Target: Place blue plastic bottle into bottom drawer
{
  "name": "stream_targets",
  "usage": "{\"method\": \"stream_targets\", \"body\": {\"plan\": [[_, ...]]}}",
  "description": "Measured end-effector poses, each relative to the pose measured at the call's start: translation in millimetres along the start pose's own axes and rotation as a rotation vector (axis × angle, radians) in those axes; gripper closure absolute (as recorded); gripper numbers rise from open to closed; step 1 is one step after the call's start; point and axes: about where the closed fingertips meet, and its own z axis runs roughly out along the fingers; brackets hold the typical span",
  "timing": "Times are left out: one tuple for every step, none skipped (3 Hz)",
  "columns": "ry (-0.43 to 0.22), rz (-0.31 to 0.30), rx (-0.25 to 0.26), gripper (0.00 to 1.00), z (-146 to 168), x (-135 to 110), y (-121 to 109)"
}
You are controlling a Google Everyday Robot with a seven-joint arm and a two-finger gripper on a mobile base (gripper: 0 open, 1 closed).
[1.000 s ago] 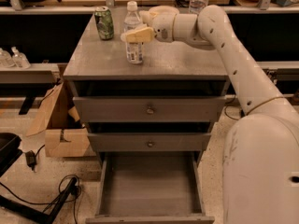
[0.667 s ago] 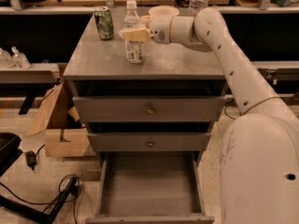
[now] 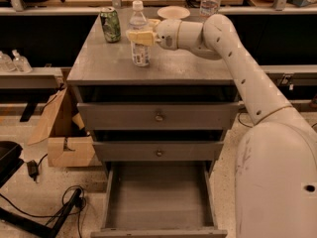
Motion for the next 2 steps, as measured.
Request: {"method": "stream_targets", "body": {"plan": [[0.000,0.000,0.000,1.00,-0.2,-3.7,-0.2],[0.000,0.000,0.000,1.00,-0.3,-4.6,-0.3]]}}
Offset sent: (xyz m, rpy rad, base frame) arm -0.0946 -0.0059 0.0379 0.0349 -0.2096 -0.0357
